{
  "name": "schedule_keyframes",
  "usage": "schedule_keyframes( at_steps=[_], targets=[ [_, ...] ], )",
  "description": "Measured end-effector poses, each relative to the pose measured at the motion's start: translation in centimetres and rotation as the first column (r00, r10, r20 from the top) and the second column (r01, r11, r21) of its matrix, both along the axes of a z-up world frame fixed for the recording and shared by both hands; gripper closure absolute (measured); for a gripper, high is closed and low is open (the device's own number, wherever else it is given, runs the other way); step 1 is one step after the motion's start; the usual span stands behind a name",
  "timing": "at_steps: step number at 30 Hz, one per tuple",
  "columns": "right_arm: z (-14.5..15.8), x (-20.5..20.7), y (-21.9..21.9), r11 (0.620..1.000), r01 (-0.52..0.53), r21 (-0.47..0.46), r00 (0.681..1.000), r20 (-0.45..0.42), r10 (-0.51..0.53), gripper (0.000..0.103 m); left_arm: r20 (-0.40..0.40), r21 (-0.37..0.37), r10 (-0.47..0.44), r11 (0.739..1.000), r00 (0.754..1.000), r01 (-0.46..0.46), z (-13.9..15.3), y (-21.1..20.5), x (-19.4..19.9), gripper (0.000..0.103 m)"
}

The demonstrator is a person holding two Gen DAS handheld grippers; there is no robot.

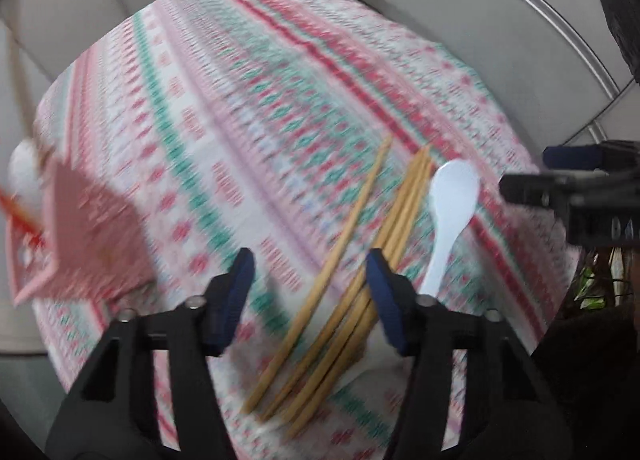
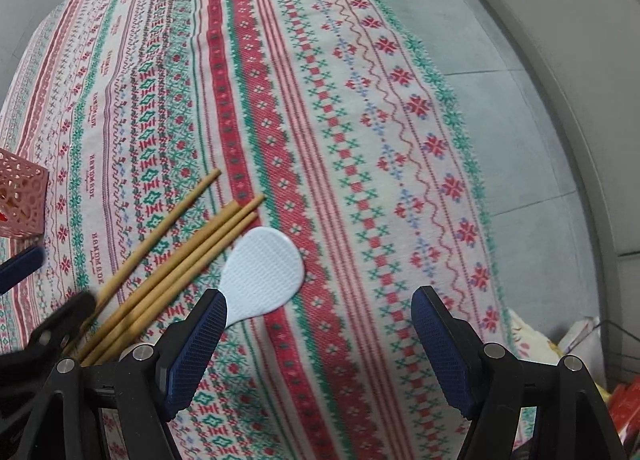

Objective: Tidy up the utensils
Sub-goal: 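Move both tools back down to the chopstick pile, then grasp one wooden chopstick with the left tool while the right tool grasps another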

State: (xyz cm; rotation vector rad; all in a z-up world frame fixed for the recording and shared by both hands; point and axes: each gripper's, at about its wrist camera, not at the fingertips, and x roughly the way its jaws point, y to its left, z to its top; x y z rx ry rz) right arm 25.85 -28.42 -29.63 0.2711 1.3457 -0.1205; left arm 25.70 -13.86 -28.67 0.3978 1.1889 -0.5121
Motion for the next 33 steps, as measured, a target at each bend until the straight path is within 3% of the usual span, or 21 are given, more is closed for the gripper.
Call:
schedule_keyframes(
  at_steps=[6, 11, 15, 16, 17, 24, 26, 28, 33],
  targets=[
    [0.3, 0.0, -1.2, 0.998, 0.037, 0.049, 0.999, 0.007, -0.037, 0.023, -0.036, -0.001, -0.011, 1.0, 0.999, 0.011, -1.8, -2.4, 2.1, 0.07],
    [0.6, 0.3, -1.3, 0.997, 0.036, 0.071, 0.999, 0.009, -0.037, 0.023, -0.065, -0.045, -0.004, 0.999, 0.998, 0.001, -2.6, -3.1, 3.4, 0.072],
    [0.5, 0.5, -1.2, 0.998, 0.035, 0.06, 0.999, 0.001, -0.035, 0.023, -0.047, -0.034, -0.025, 0.999, 0.999, 0.024, -3.1, -3.8, 3.6, 0.075],
    [0.4, 0.6, -1.2, 0.997, 0.037, 0.061, 0.999, -0.002, -0.037, 0.023, -0.038, -0.019, -0.031, 0.999, 0.999, 0.03, -3.1, -4.0, 3.6, 0.088],
    [0.3, 0.7, -1.2, 0.997, 0.039, 0.063, 0.999, -0.004, -0.038, 0.023, -0.031, -0.009, -0.031, 0.999, 0.999, 0.031, -3.3, -4.1, 3.8, 0.093],
    [-0.3, 1.5, -0.4, 0.991, 0.059, 0.121, 0.998, -0.011, -0.058, 0.023, -0.035, 0.002, 0.038, 0.999, 0.999, -0.038, -2.4, -1.8, 3.8, 0.094],
    [-0.5, 1.8, 0.0, 0.979, 0.076, 0.189, 0.997, -0.012, -0.075, 0.031, -0.028, -0.006, 0.047, 0.999, 0.998, -0.047, -1.8, -0.8, 3.6, 0.095],
    [-0.8, 2.2, 0.5, 0.97, 0.077, 0.232, 0.997, -0.022, -0.074, 0.049, -0.017, -0.012, 0.049, 0.999, 0.999, -0.049, -1.2, 0.0, 3.2, 0.095],
    [-1.8, 3.8, 2.7, 0.95, 0.067, 0.304, 0.998, -0.038, -0.059, 0.07, -0.006, -0.035, 0.044, 0.998, 0.999, -0.044, 0.0, 2.4, 2.6, 0.096]
  ],
)
